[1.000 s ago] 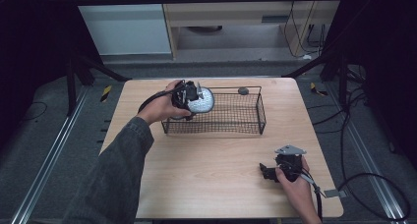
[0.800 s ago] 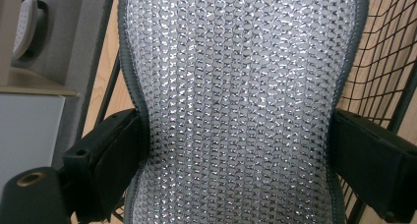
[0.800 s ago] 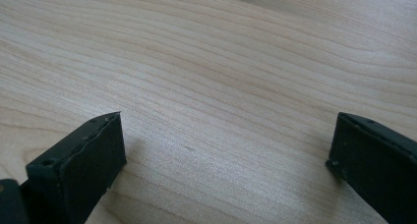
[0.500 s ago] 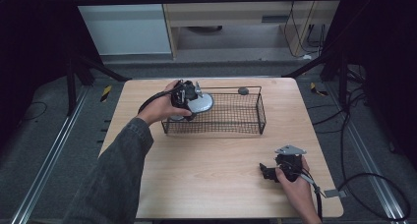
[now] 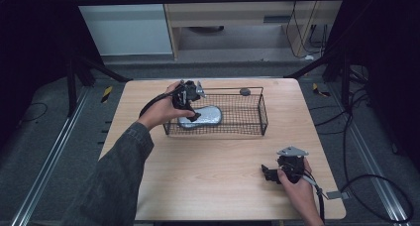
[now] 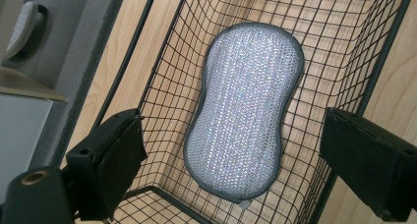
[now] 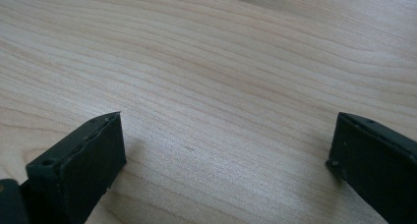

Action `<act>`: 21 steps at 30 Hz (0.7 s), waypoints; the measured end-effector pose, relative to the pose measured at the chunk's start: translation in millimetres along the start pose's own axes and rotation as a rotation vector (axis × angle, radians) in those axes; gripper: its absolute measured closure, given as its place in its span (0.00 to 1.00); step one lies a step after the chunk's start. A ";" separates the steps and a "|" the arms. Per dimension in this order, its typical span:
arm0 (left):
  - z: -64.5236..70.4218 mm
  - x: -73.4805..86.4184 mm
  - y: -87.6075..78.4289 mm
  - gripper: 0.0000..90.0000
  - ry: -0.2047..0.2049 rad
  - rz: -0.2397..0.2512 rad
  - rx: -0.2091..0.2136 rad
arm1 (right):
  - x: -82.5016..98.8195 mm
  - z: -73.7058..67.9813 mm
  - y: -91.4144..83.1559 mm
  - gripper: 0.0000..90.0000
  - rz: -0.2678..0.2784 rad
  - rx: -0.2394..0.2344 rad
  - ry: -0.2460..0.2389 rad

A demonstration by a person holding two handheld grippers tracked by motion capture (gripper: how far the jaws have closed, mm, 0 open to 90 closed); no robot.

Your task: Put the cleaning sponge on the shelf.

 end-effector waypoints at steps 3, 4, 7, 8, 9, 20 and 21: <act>1.8 -0.3 -4.1 0.10 -0.023 0.013 -0.009 | -0.2 -0.9 -0.4 0.01 -0.002 -0.005 0.008; 2.3 -0.7 -5.4 0.10 -0.034 0.020 -0.011 | -0.1 -0.9 -0.4 0.01 -0.002 -0.005 0.008; 3.4 -2.5 -9.8 0.10 -0.072 0.045 -0.017 | -0.1 -0.7 -0.3 0.01 -0.001 -0.003 0.006; 4.4 -2.4 -10.8 0.10 -0.079 0.048 -0.016 | -0.1 -0.8 -0.3 0.01 -0.002 -0.004 0.007; 5.6 -2.1 -11.5 0.10 -0.084 0.049 -0.017 | -0.1 -0.6 -0.2 0.01 -0.001 -0.003 0.005; 26.5 1.5 -21.4 0.06 -0.155 0.084 -0.016 | -0.1 -0.6 -0.3 0.01 -0.001 -0.003 0.006; 28.4 2.2 -22.0 0.06 -0.156 0.083 -0.015 | -0.2 -0.7 -0.3 0.01 -0.001 -0.003 0.007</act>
Point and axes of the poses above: each handheld gripper's, and its own axes: y roughly forward along the jaws, x roughly out of its underside, z roughly to its right, the point moved 10 cm from there along y, roughly forward along the jaws, and after that the axes turned 14 degrees about -y, right-handed, at the moved point
